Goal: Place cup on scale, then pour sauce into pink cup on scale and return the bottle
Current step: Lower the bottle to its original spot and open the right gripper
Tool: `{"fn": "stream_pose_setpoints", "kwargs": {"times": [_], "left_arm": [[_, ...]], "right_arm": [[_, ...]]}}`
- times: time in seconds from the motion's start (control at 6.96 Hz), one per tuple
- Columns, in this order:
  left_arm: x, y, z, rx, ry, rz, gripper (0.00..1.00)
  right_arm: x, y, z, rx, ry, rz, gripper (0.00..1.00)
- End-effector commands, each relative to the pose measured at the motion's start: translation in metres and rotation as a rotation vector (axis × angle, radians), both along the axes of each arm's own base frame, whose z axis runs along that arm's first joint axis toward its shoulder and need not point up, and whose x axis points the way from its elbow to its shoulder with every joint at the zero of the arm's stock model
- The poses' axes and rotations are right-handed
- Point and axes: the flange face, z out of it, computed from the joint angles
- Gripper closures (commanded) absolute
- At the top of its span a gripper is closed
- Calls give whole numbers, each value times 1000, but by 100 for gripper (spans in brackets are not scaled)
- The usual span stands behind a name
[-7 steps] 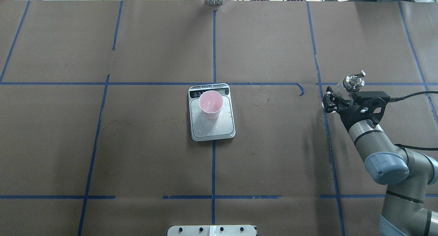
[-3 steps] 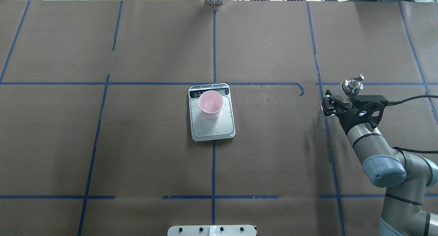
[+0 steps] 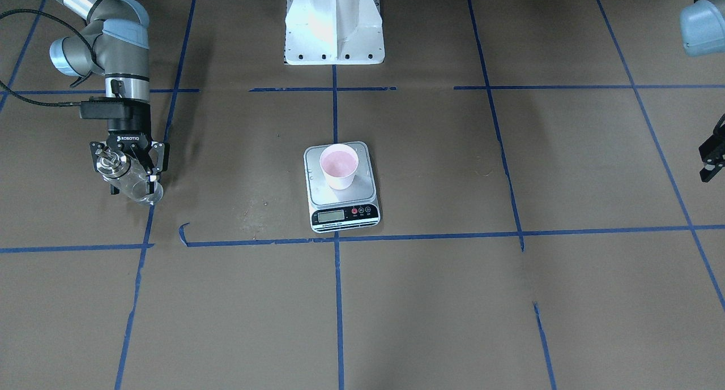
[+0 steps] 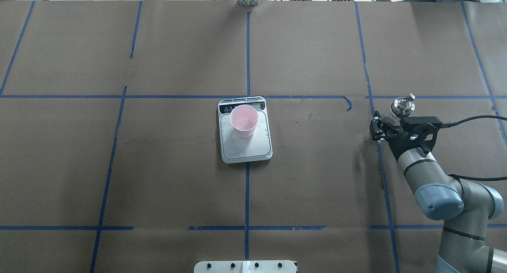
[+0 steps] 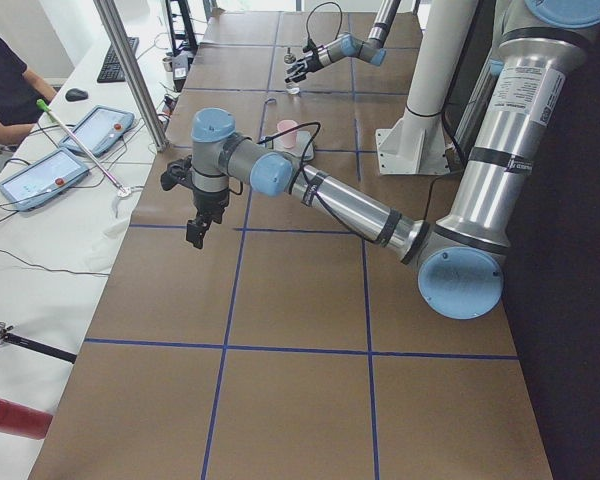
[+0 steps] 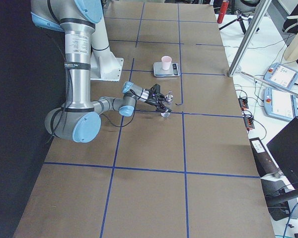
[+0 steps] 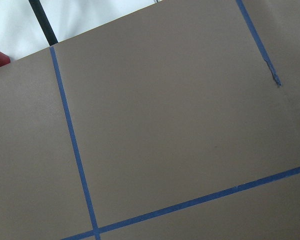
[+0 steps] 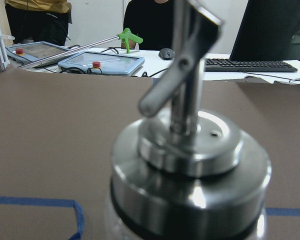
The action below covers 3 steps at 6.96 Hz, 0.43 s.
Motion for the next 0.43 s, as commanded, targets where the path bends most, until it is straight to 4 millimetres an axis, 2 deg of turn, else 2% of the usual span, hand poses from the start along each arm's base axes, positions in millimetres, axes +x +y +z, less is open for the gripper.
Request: {"fn": "stream_pose_setpoints", "kwargs": {"times": [0.0, 0.29], "left_arm": [[0, 1, 1, -1, 0, 2, 0], [-1, 2, 3, -4, 0, 1, 0]], "right_arm": [[0, 2, -11, 5, -25, -11, 100], [-3, 5, -14, 0, -37, -28, 100]]}}
